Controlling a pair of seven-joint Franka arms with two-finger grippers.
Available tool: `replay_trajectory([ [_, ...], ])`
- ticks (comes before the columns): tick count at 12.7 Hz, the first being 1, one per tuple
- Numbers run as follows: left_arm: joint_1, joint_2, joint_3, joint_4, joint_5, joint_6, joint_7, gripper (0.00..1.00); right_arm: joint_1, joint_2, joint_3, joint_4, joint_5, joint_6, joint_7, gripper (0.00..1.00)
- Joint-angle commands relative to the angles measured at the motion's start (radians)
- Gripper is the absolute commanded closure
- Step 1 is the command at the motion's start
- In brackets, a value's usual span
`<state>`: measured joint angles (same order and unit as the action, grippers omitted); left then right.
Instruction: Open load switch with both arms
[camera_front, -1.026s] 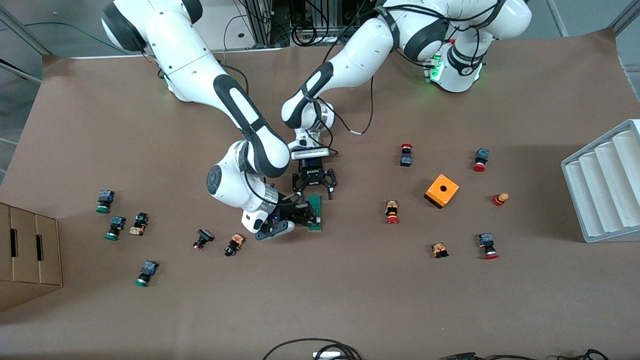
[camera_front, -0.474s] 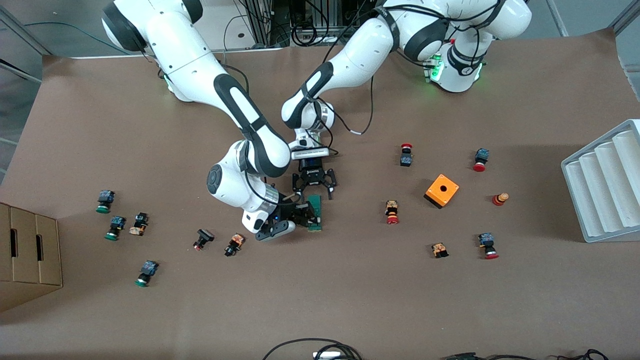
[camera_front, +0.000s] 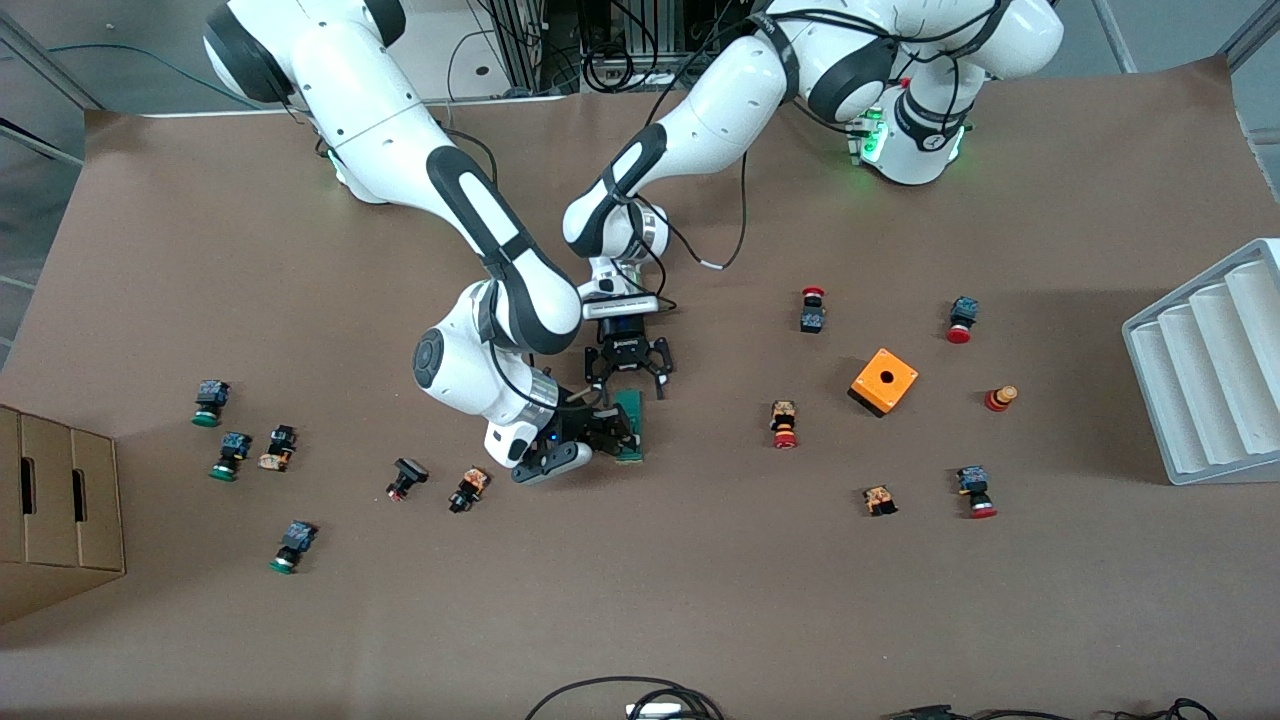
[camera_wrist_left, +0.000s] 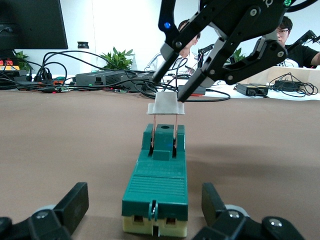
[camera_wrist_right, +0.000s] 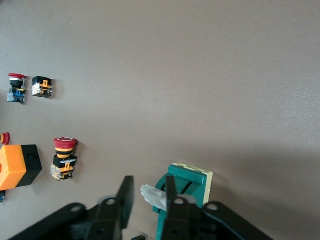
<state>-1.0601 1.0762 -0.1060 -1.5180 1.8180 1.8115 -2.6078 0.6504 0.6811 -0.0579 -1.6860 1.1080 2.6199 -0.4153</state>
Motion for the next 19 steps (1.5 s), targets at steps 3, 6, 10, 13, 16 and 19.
replay_trajectory([
  [3,-0.020,0.064,0.002,0.028,0.014,0.003,-0.034,0.00,0.006,0.008,0.000,0.015,0.039,0.022,-0.011,0.80],
  [6,-0.020,0.064,0.002,0.028,0.014,0.003,-0.034,0.00,0.003,0.017,0.000,0.032,0.039,0.022,-0.011,0.83],
  [10,-0.020,0.064,0.002,0.028,0.014,0.003,-0.034,0.00,-0.012,0.025,-0.002,0.061,0.038,0.022,0.016,0.83],
  [13,-0.020,0.064,0.002,0.028,0.014,0.003,-0.034,0.00,-0.014,0.028,-0.002,0.075,0.038,0.022,0.023,0.83],
  [16,-0.020,0.064,0.002,0.028,0.014,0.003,-0.034,0.00,-0.025,0.040,-0.005,0.086,0.036,0.022,0.021,0.83],
  [19,-0.020,0.064,0.002,0.028,0.014,0.003,-0.032,0.00,-0.023,0.054,-0.005,0.088,0.036,0.023,0.020,0.86],
])
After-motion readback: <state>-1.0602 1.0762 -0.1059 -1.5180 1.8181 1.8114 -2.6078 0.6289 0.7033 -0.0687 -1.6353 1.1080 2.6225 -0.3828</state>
